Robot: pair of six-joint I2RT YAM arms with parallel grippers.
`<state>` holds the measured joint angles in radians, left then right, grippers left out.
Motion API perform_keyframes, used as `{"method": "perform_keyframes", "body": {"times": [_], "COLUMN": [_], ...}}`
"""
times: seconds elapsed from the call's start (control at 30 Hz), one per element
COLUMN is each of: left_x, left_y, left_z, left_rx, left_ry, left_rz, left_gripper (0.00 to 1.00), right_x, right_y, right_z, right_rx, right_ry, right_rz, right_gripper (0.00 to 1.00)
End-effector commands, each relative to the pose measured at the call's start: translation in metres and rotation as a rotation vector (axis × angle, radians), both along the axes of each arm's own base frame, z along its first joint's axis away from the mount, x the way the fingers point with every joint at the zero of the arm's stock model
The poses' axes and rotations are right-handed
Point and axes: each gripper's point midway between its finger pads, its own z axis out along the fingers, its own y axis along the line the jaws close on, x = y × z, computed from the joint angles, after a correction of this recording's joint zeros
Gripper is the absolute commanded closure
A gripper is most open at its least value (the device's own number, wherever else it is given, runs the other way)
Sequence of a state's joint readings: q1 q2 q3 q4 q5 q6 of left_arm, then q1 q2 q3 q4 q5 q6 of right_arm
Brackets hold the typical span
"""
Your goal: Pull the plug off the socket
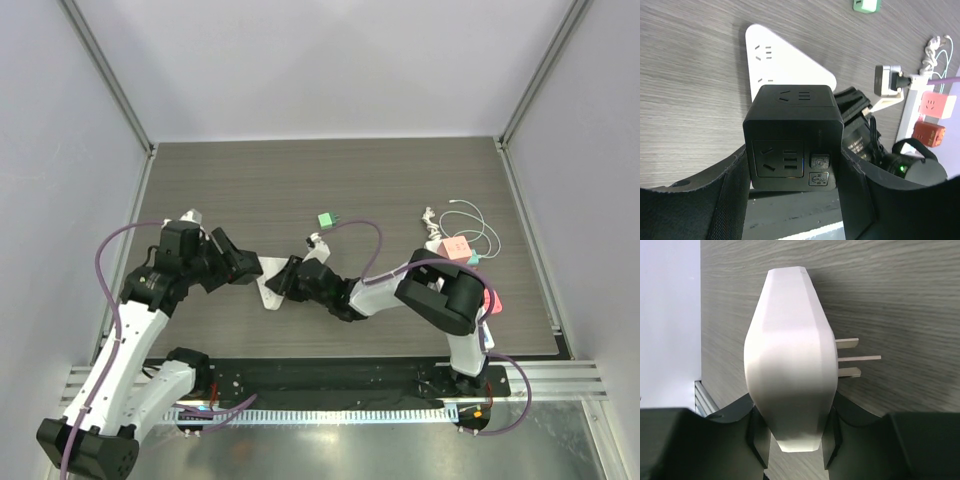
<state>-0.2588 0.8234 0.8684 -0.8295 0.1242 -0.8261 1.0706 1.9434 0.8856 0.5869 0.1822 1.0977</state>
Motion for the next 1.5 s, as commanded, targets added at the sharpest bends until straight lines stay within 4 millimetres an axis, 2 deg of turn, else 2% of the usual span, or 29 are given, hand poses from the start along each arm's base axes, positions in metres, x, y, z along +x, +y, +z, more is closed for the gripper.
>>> {"method": "perform_keyframes", "body": {"times": [0.0,0.07,0.13,0.17,0.2,0.23,0.27,0.3,0.43,0.47,0.57,0.63,0.7,0.73,0.77,0.83,0.87,0.93,1.1,1.13,1.17,1.37,1.4,1.47], "left_x": [0.004,0.006,0.01,0.012,0.016,0.019,0.025,0.035,0.068,0.078,0.109,0.128,0.144,0.154,0.165,0.176,0.183,0.187,0.196,0.199,0.2,0.205,0.205,0.208], "left_y": [-0.01,-0.009,-0.01,-0.01,-0.011,-0.012,-0.011,-0.013,-0.026,-0.031,-0.057,-0.072,-0.085,-0.091,-0.097,-0.1,-0.099,-0.096,-0.11,-0.112,-0.115,-0.123,-0.124,-0.125], "left_z": [0.023,0.027,0.032,0.031,0.035,0.036,0.038,0.043,0.055,0.061,0.06,0.043,0.043,0.02,0.023,0.002,0.0,-0.018,-0.041,-0.042,-0.054,-0.081,-0.09,-0.092], "left_rx": [-0.053,-0.053,-0.055,-0.054,-0.059,-0.058,-0.053,-0.054,-0.08,-0.102,-0.192,-0.236,-0.278,-0.282,-0.29,-0.269,-0.262,-0.239,-0.3,-0.312,-0.318,-0.377,-0.381,-0.379], "left_ry": [-0.083,-0.105,-0.122,-0.117,-0.133,-0.143,-0.159,-0.193,-0.231,-0.252,-0.223,-0.145,-0.139,-0.081,-0.107,-0.09,-0.115,-0.105,-0.119,-0.126,-0.096,-0.053,-0.029,-0.032], "left_rz": [-0.046,-0.038,-0.036,-0.034,-0.035,-0.034,-0.028,-0.03,-0.047,-0.052,-0.1,-0.119,-0.158,-0.17,-0.188,-0.194,-0.186,-0.176,-0.218,-0.227,-0.23,-0.234,-0.233,-0.245], "left_gripper": [1.0,1.0,1.0,1.0,1.0,1.0,1.0,1.0,1.0,1.0,1.0,1.0,1.0,1.0,1.0,0.99,0.98,0.98,0.98,0.98,0.98,0.96,0.95,0.94], "right_x": [-0.004,-0.008,-0.007,-0.013,-0.015,-0.014,-0.02,-0.02,-0.023,-0.023,-0.023,-0.025,-0.024,-0.026,-0.026,-0.026,-0.026,-0.025,-0.024,-0.025,-0.025,-0.024,-0.025,-0.025], "right_y": [-0.037,-0.041,-0.036,-0.045,-0.046,-0.041,-0.051,-0.051,-0.057,-0.059,-0.062,-0.068,-0.071,-0.078,-0.08,-0.088,-0.091,-0.099,-0.114,-0.115,-0.116,-0.114,-0.113,-0.113], "right_z": [-0.044,-0.045,-0.029,-0.035,-0.03,-0.016,-0.022,-0.016,-0.018,-0.019,-0.016,-0.015,-0.008,-0.012,-0.01,-0.011,-0.011,-0.012,-0.015,-0.017,-0.017,-0.015,-0.014,-0.014], "right_rx": [-0.179,-0.163,-0.087,-0.088,-0.064,0.009,0.016,0.05,0.093,0.095,0.113,0.126,0.164,0.16,0.171,0.185,0.189,0.19,0.192,0.192,0.196,0.223,0.226,0.226], "right_ry": [0.057,0.049,0.014,0.019,0.01,-0.025,-0.01,-0.018,-0.004,-0.001,-0.008,-0.013,-0.029,-0.023,-0.025,-0.019,-0.019,-0.013,-0.004,-0.001,0.004,-0.002,-0.002,-0.004], "right_rz": [-0.052,-0.044,-0.033,-0.032,-0.029,-0.022,-0.019,-0.023,-0.022,-0.022,-0.028,-0.035,-0.047,-0.055,-0.06,-0.07,-0.073,-0.082,-0.098,-0.095,-0.098,-0.094,-0.091,-0.089], "right_gripper": [0.99,0.99,0.99,0.99,0.99,0.99,0.99,0.99,0.99,0.99,0.99,0.99,0.99,0.99,0.99,0.99,0.99,0.99,0.99,0.99,0.99,0.99,0.99,0.99]}}
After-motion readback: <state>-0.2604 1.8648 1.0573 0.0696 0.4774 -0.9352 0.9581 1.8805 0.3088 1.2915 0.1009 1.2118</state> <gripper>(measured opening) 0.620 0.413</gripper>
